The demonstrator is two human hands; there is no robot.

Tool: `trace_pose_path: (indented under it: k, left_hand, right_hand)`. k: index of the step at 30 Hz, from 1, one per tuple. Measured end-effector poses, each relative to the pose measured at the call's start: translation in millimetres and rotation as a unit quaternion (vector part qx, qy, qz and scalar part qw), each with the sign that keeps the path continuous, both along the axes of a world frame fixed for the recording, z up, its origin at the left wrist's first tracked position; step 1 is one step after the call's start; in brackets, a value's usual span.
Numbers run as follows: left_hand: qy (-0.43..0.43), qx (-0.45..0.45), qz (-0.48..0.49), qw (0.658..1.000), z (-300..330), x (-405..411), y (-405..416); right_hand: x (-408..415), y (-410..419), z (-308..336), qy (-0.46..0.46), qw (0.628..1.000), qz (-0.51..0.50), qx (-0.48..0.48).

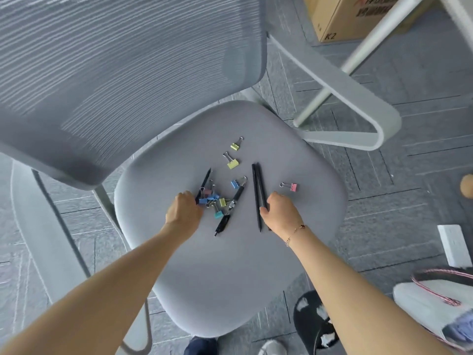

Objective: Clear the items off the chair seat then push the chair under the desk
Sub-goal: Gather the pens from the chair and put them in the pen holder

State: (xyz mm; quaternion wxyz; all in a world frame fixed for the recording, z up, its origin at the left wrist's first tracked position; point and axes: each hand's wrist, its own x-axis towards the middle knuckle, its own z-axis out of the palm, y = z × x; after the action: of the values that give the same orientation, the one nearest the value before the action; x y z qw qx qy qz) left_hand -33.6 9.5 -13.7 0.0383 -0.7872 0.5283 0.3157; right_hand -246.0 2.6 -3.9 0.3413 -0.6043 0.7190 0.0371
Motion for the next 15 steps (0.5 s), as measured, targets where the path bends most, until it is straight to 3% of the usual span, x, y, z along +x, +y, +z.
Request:
trace_pose_path:
  k: [4,8,15]
  left_hand:
    - [-0.002,0.011,-0.015,1.0,10,-1,6]
    - [0.009,0.042,-0.091,0.995,20,-12,4]
    - [0.047,0.03,-0.106,0.993,21,-36,-1]
  right_hand:
    - [11,-5,-13,-0.042,0.995,-0.083,-0.043]
    - [18,-3,-24,-0.072,0.986,-0.144,-0.046]
    - [14,-5,-10,-0.081,0.991,-0.101,-0.015]
